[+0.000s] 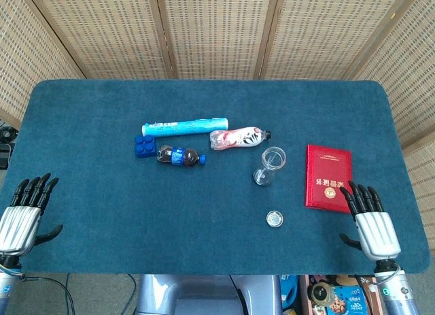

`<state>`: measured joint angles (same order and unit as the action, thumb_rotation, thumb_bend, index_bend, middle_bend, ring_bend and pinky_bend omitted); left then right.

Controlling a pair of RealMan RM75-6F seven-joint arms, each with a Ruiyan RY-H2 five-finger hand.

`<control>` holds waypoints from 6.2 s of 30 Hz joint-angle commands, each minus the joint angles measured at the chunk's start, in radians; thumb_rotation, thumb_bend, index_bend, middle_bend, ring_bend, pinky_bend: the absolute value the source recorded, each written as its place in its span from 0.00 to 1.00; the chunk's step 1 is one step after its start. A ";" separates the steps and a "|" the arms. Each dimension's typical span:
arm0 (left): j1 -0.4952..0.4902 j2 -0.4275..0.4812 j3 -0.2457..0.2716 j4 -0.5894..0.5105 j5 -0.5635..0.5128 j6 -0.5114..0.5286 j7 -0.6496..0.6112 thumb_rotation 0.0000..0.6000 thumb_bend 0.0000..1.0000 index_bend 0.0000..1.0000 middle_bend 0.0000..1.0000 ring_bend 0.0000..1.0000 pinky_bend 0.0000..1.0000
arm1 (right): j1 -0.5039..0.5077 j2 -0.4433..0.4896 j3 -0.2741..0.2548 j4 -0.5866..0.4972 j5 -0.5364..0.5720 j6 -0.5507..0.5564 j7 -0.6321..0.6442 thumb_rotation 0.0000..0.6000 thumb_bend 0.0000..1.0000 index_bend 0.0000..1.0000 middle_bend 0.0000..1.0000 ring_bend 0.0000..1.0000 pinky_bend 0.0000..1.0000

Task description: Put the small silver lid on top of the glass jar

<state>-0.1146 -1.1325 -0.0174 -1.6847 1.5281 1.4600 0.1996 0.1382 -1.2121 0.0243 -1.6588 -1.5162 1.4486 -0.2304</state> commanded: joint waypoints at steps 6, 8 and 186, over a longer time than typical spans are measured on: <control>0.004 0.002 0.003 -0.004 0.006 0.007 -0.001 1.00 0.22 0.00 0.00 0.00 0.00 | -0.004 0.005 0.000 -0.009 -0.006 0.001 0.003 1.00 0.12 0.01 0.00 0.00 0.01; 0.004 0.002 0.004 -0.005 0.009 0.008 -0.001 1.00 0.22 0.00 0.00 0.00 0.00 | -0.005 0.006 0.000 -0.011 -0.007 0.002 0.000 1.00 0.12 0.01 0.00 0.00 0.01; -0.005 0.028 0.013 -0.030 0.039 0.006 -0.049 1.00 0.22 0.00 0.00 0.00 0.00 | 0.302 -0.226 0.089 -0.090 0.363 -0.205 -0.487 1.00 0.55 0.63 0.27 0.09 0.35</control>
<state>-0.1198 -1.1043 -0.0046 -1.7150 1.5667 1.4659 0.1505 0.4399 -1.4466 0.1064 -1.7409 -1.1588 1.2378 -0.7150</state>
